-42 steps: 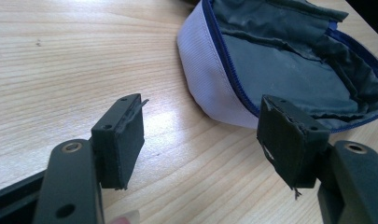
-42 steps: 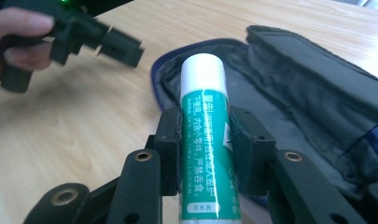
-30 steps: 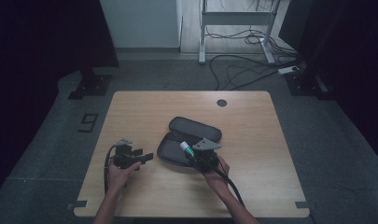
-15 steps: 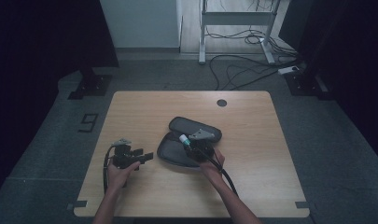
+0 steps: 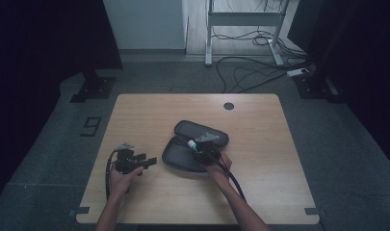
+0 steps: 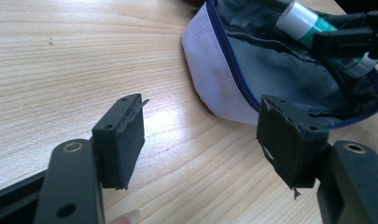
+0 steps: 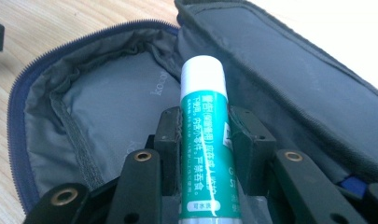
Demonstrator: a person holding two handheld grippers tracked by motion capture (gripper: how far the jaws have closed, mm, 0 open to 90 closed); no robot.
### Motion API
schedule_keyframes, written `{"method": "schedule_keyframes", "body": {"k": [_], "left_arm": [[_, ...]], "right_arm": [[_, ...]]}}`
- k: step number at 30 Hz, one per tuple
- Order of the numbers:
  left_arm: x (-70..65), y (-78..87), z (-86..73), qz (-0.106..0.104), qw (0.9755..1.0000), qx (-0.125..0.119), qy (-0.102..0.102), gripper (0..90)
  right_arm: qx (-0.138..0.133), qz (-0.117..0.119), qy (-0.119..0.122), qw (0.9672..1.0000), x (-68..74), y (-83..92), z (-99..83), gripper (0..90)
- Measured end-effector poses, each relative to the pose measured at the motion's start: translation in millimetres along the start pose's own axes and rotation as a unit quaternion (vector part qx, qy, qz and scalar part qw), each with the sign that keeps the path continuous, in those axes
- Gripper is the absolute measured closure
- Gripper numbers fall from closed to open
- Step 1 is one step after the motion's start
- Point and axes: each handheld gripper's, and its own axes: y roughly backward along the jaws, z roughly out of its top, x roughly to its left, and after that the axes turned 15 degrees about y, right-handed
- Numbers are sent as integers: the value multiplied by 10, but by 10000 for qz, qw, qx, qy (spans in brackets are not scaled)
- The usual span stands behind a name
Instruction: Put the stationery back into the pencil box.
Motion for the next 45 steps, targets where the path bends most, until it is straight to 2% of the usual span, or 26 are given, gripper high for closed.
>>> {"method": "schedule_keyframes", "body": {"k": [15, 20, 26, 28, 33, 35, 45], "left_arm": [[22, 11, -1, 42, 10000, -9, 8, 325], [37, 23, 6, 45, 10000, -34, 34, 325], [32, 18, 4, 47, 10000, -12, 15, 325], [32, 18, 4, 49, 10000, -12, 15, 325], [30, 17, 1, 55, 10000, -3, 7, 325], [29, 14, 0, 64, 10000, 1, 2, 325], [40, -9, -15, 120, 9999, 47, 6, 325]], "right_arm": [[290, -31, 366, 9989, 103, -89, -43, 636], [274, -52, 363, 9989, 93, -65, -62, 627], [210, -54, 340, 9992, 65, -20, -64, 575], [115, -39, 319, 9994, 54, 29, -63, 544], [-259, 50, 88, 9996, -3, 211, -91, 491], [-356, 109, 81, 9993, -29, 288, -118, 478], [-594, 174, -1, 9981, -159, 643, -393, 442]]}}
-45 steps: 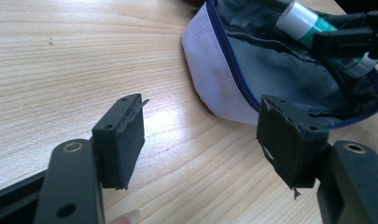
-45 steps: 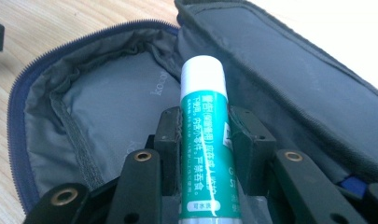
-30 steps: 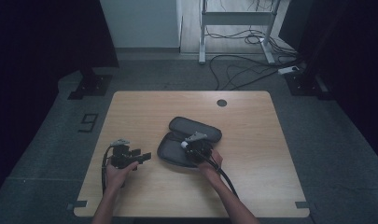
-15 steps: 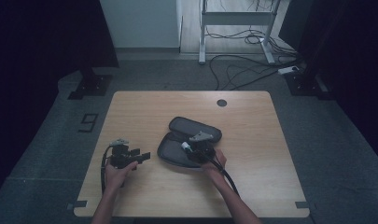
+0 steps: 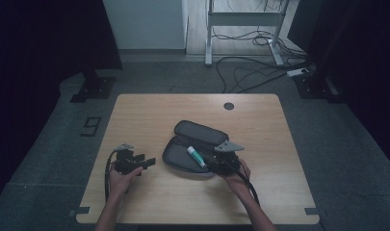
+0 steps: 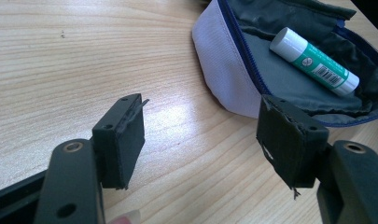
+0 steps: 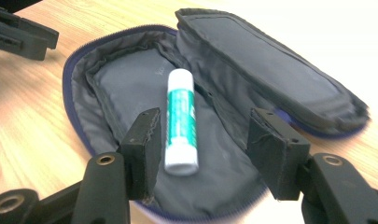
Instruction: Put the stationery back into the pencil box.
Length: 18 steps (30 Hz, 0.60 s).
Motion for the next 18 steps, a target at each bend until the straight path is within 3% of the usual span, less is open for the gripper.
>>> {"method": "schedule_keyframes", "body": {"k": [9, 12, 18], "left_arm": [[5, 18, -11, 41, 10000, -13, -3, 324], [7, 22, -16, 28, 10000, -14, 17, 324], [19, 35, -21, -15, 10000, -26, 70, 322]], "right_arm": [[-149, -194, -73, 9997, -91, 312, -314, 429], [-179, -428, -77, 9989, -113, 396, -458, 443], [-87, -649, -176, 9977, -234, 500, -777, 440]]}}
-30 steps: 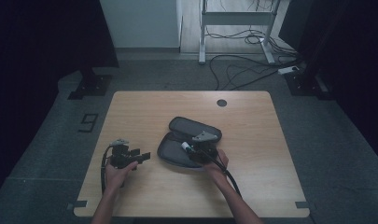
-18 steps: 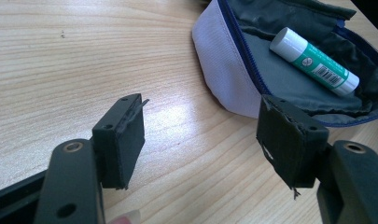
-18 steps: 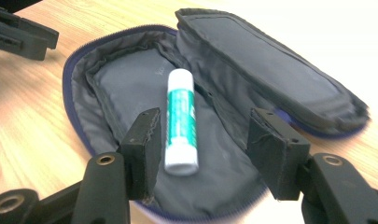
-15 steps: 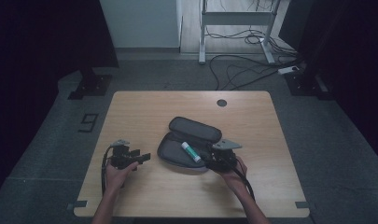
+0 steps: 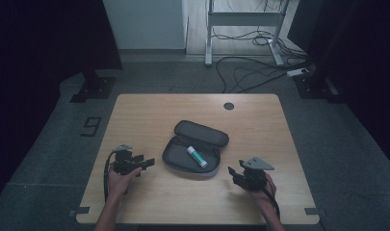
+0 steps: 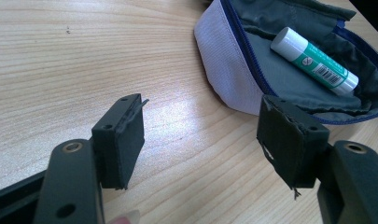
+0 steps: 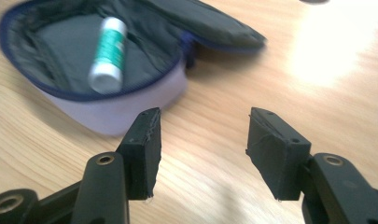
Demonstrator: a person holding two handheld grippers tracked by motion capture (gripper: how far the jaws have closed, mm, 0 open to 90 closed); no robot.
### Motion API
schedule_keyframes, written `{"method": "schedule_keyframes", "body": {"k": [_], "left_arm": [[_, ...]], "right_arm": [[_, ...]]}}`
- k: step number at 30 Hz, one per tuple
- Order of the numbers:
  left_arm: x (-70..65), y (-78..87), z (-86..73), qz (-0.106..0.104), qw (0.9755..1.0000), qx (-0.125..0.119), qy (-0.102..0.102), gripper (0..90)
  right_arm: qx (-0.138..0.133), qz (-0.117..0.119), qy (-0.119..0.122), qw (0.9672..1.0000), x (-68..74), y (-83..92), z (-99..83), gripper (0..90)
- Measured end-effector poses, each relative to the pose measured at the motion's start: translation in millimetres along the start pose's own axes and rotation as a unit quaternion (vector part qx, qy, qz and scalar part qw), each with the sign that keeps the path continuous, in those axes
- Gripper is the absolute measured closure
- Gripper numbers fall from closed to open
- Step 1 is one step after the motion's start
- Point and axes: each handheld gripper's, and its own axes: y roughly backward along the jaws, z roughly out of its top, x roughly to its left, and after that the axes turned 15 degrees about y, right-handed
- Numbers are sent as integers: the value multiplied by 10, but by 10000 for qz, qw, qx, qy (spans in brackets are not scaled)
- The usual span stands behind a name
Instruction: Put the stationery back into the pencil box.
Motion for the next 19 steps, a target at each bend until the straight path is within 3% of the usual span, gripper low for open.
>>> {"method": "schedule_keyframes", "body": {"k": [10, 19], "left_arm": [[27, 9, -7, 21, 10000, -25, 34, 322], [13, 7, -6, 1, 10000, 3, -11, 322]], "right_arm": [[197, -215, -224, 9993, -240, 10, -248, 432], [238, -234, -224, 9992, -245, -8, -250, 414]]}}
